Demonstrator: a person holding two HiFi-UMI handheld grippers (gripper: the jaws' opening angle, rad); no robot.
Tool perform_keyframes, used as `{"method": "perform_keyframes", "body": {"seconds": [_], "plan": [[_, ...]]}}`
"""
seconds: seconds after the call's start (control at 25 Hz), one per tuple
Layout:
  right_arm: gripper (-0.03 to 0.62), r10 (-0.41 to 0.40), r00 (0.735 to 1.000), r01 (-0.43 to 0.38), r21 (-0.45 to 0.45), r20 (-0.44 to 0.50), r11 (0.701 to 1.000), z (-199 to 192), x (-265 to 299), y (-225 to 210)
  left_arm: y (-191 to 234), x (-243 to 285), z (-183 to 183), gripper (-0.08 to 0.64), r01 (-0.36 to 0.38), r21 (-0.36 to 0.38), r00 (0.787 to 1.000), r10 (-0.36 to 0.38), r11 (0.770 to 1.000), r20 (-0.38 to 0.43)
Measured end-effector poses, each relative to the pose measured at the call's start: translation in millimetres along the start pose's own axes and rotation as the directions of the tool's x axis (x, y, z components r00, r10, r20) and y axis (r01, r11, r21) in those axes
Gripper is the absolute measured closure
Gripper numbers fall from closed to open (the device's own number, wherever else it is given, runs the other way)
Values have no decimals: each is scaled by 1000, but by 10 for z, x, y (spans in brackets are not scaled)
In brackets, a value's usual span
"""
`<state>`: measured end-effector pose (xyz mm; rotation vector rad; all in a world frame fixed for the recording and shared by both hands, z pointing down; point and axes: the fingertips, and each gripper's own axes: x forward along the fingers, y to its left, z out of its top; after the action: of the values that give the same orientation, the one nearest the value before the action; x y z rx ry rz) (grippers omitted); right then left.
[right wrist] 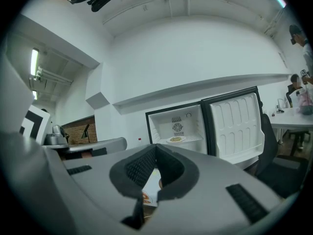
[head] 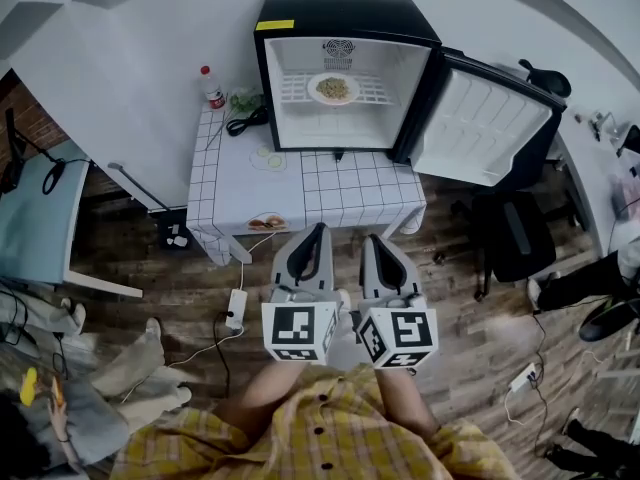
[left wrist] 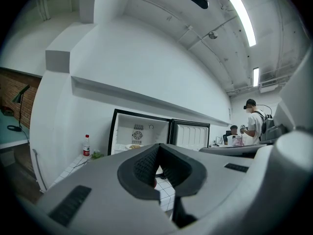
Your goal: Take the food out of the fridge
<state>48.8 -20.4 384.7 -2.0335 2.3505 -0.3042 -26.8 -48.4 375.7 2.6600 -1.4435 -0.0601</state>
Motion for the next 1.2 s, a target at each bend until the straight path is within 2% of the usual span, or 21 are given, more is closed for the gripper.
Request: {"method": "perform_keyframes", "body": {"seconds": [0.72,1.2], "plan": [[586,86,996,-86,22,-25,996,235,1242,-608,326,1300,22,554,-88,2,996,88,996,-16],[586,143,988,-140,41,-63,989,324,2009,-1046,472,2106,19,554,-161,11,986,162,987,-39]]}}
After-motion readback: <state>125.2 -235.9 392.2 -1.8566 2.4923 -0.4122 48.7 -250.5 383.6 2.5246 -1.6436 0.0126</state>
